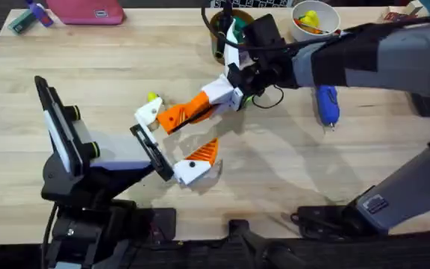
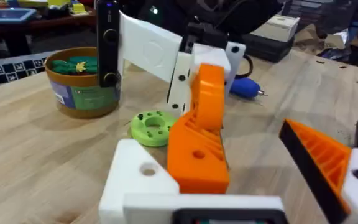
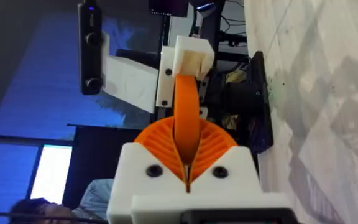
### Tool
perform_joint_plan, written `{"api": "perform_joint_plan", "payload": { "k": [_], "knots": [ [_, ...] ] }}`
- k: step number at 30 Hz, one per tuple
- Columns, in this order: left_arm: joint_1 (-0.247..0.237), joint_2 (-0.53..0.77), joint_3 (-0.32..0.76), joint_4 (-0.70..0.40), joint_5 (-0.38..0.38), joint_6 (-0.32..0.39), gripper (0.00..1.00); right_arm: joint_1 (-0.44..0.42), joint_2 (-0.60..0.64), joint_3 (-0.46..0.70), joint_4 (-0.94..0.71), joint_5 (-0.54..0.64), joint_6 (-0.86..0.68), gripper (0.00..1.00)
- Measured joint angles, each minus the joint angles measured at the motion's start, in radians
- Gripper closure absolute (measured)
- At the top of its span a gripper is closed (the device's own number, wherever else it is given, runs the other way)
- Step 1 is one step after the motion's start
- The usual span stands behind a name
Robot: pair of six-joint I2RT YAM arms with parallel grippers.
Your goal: Pick up the gripper from the table and insert it into the empty holder that is missing its gripper. Then pick up a screw, insert it into the mounting hole, and use the screwdriver to tighten it. Finally, clean up the table by picking up the vegetable and placing it into the bucket.
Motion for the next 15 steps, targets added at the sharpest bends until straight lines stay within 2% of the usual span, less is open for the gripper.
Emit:
{"api": "perform_joint_plan", "payload": {
  "k": [15],
  "knots": [
    [0.000, 0.000, 0.000, 0.000, 0.004, -0.002, 0.015, 0.006, 0.000, 0.000, 0.001, 0.018, 0.082, 0.993]
  ]
}}
